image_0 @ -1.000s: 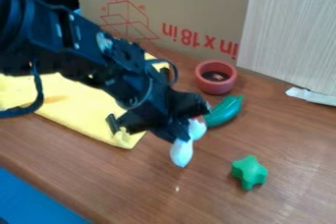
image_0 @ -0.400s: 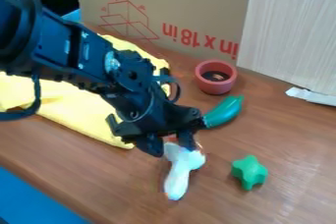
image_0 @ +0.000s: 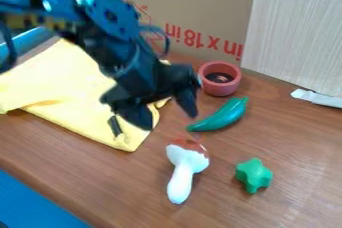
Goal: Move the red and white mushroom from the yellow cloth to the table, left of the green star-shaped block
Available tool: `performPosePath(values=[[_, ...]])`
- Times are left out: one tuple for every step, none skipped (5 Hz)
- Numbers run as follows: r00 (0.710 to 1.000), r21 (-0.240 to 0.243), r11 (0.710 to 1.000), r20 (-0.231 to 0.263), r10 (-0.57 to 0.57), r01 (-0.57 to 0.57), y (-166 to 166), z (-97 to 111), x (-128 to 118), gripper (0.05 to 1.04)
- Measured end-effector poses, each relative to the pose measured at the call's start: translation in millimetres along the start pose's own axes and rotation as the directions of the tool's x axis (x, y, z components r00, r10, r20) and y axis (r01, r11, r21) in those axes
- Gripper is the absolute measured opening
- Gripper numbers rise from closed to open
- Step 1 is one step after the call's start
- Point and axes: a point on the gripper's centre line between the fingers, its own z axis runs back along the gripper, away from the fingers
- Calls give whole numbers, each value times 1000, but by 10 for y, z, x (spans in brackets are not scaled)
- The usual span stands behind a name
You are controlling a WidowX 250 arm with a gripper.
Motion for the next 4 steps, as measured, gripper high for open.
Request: performPosePath(values=[[999, 40, 998, -6, 51, -51, 59, 249, 169, 1001], [991, 173, 981, -81, 102, -87, 160, 412, 345, 1001], [980, 262, 960, -147, 137, -95, 269, 594, 500, 1001], [954, 324, 936, -209, 214, -139, 489, 777, 641, 1001]])
